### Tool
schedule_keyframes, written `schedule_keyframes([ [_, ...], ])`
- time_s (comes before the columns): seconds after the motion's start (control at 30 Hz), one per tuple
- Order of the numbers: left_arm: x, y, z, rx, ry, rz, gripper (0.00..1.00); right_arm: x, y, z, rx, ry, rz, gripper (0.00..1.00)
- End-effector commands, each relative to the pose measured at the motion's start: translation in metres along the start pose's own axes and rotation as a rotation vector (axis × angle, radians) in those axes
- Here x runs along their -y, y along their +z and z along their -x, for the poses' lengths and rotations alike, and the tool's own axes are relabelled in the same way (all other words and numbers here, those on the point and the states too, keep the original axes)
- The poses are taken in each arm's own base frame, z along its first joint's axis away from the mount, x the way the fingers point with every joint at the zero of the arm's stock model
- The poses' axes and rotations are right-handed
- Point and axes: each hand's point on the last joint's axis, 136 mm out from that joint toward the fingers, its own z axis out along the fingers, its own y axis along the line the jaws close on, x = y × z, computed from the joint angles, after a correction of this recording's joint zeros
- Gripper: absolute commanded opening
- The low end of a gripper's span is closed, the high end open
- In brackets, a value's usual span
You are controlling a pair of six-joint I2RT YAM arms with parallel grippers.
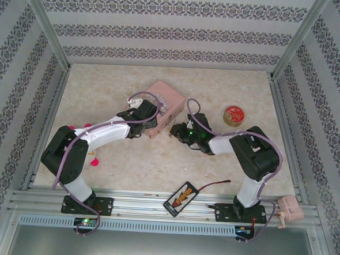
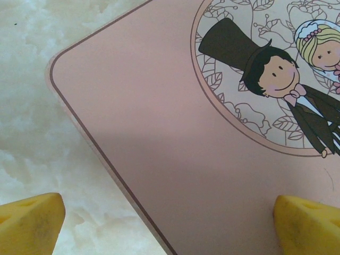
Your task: Unlock the padlock with the key
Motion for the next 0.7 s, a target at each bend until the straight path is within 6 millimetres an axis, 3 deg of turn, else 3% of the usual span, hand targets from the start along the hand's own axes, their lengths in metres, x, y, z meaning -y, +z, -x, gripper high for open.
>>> schedule_keyframes([
  [0.0, -0.0204, 0.0003, -0.0187, -0.046, 0.038, 0.069, 0.99, 0.0070, -0.0006, 0.0225, 0.107, 0.030, -0.012, 0.00],
  [0.67, -0.0223, 0.0009, -0.0219, -0.057, 0.051, 0.070, 0.99, -0.0020, 0.0027, 0.0312, 0.125, 0.032, 0.021, 0.00],
])
